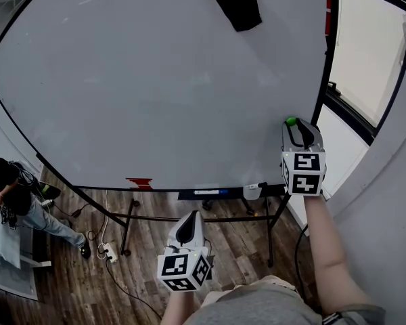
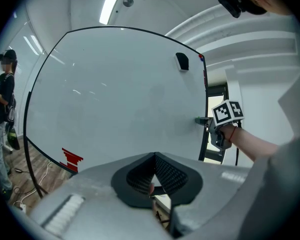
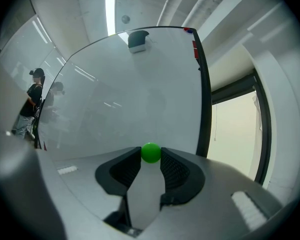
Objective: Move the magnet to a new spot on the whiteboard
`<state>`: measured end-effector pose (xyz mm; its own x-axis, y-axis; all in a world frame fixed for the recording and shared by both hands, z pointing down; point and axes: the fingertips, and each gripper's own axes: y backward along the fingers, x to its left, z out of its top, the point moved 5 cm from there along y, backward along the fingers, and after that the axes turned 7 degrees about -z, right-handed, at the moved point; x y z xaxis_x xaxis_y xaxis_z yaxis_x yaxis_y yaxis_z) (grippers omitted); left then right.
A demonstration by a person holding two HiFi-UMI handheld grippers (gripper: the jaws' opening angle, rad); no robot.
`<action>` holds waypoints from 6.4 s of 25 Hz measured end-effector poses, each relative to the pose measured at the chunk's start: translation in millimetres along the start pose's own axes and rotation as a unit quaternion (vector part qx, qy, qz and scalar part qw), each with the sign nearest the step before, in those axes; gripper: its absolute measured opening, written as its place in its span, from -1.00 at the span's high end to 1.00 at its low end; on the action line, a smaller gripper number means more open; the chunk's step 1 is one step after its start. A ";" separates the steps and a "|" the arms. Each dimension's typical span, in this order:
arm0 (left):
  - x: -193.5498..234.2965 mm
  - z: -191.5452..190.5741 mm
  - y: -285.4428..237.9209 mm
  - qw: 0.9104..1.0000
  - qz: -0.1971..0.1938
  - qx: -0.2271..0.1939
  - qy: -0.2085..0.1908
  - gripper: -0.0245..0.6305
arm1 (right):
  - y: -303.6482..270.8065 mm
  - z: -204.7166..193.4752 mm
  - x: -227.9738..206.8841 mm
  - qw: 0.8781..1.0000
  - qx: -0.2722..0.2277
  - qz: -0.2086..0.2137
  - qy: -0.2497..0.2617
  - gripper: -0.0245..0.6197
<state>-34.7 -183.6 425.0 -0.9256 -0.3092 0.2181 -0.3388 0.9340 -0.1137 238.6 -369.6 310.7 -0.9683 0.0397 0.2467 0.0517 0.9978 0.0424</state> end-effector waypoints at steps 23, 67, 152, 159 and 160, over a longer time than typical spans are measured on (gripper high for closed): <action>-16.3 -9.3 58.4 1.000 0.030 -0.010 0.003 0.92 | 120.6 -15.7 43.7 0.995 -0.007 0.093 -0.027 0.54; 142.0 29.3 78.5 0.997 0.076 -0.029 0.017 0.92 | 96.5 42.1 225.7 0.982 -0.043 0.180 -0.049 0.54; 226.3 40.0 123.3 0.995 -0.098 0.020 0.010 0.92 | 182.3 30.3 354.4 0.994 0.034 0.081 -0.068 0.93; 198.9 24.7 177.4 0.995 -0.094 0.023 0.010 0.92 | 245.8 23.0 359.0 0.990 0.044 0.105 -0.078 0.93; 195.6 22.9 184.2 0.995 -0.093 0.023 0.010 0.92 | 255.2 22.5 359.2 0.990 0.045 0.108 -0.079 0.93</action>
<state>-282.1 -76.2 424.5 -0.8425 -0.4721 0.2594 -0.5121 0.8514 -0.1137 -101.5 -99.5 388.4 -0.9635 0.2537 0.0853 0.2469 0.9655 -0.0831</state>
